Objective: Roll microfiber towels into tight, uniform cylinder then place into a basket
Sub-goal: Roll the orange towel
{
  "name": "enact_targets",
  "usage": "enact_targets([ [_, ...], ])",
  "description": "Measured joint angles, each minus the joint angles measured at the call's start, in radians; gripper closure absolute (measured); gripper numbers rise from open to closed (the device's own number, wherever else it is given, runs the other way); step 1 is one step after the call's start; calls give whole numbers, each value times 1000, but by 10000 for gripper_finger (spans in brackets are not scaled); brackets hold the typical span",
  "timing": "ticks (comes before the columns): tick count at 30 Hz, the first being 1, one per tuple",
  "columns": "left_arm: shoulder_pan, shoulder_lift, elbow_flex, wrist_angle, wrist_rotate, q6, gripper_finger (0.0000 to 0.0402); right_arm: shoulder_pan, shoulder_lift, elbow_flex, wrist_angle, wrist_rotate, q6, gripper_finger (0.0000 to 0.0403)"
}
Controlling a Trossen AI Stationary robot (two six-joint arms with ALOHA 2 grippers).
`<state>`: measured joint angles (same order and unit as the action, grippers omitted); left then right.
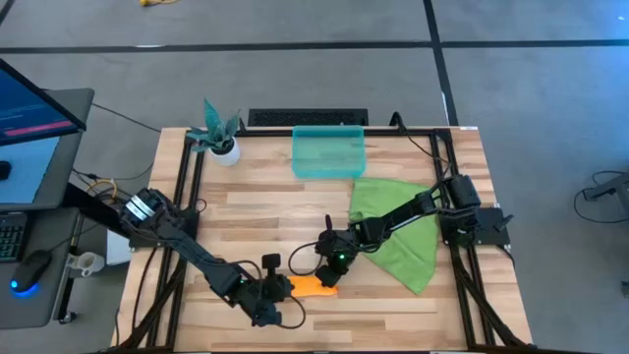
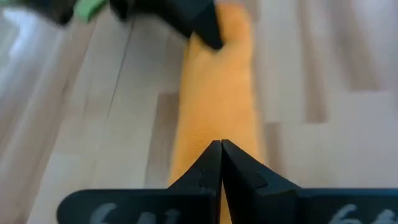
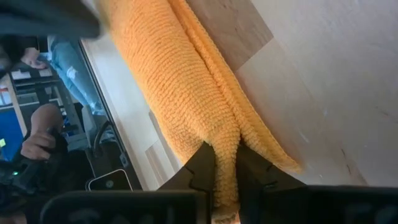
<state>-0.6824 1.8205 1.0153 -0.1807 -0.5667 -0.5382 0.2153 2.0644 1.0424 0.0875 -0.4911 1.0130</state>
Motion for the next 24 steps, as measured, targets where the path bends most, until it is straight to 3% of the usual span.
enact_targets([
  [7, -17, 43, 2, 103, 48, 28, 402, 0, 0, 0, -1, 3, -3, 347],
  [18, 16, 98, -7, 42, 42, -80, 402, 6, 0, 0, -5, 2, -15, 356],
  [24, -6, 69, -5, 26, 19, -33, 401, 6, 0, 0, -6, 1, -20, 356],
])
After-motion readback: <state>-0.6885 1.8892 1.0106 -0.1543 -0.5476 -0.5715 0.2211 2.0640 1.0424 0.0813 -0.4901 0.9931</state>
